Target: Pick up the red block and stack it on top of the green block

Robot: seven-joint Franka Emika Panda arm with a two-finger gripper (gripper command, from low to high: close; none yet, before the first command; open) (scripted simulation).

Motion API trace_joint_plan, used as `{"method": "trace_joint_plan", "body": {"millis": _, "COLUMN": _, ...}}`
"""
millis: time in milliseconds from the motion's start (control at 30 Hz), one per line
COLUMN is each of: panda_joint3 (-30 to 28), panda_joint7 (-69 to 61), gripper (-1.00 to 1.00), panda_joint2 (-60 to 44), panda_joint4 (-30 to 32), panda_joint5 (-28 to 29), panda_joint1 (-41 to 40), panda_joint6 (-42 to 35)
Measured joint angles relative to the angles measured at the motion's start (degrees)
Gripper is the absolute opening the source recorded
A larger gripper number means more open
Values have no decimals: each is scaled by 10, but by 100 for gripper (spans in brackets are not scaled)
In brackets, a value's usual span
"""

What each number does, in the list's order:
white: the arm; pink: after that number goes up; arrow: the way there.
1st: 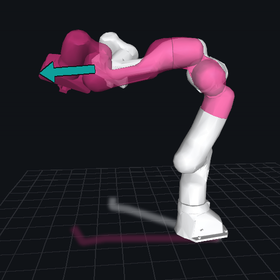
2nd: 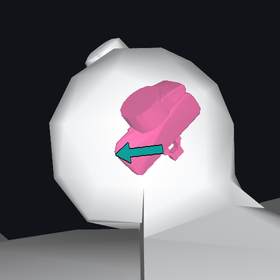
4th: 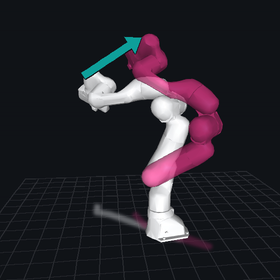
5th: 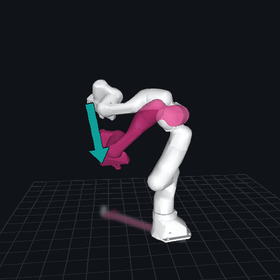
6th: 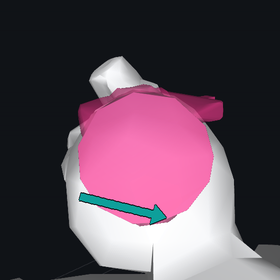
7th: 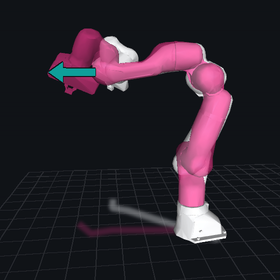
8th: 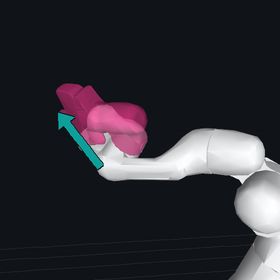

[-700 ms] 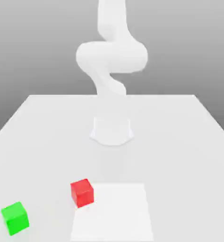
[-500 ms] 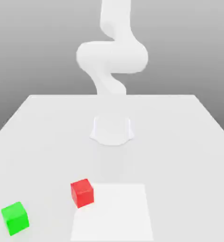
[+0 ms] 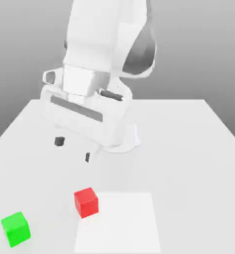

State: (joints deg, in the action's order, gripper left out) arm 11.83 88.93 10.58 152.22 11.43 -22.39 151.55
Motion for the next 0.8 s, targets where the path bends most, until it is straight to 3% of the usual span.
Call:
{"method": "trace_joint_plan", "body": {"millis": 133, "panda_joint3": -8, "panda_joint7": 42, "gripper": 0, "panda_joint2": -50, "panda_joint4": 36, "panda_joint5": -24, "panda_joint1": -10, "panda_joint6": 37}}
{"method": "trace_joint_plan", "body": {"millis": 333, "panda_joint3": -12, "panda_joint7": 55, "gripper": 0, "panda_joint2": -106, "panda_joint4": 76, "panda_joint5": -107, "panda_joint1": -12, "panda_joint6": 88}}
{"method": "trace_joint_plan", "body": {"millis": 800, "panda_joint3": -58, "panda_joint7": 109, "gripper": 0, "panda_joint2": -232, "panda_joint4": 60, "panda_joint5": -40, "panda_joint1": 17, "panda_joint6": 194}}
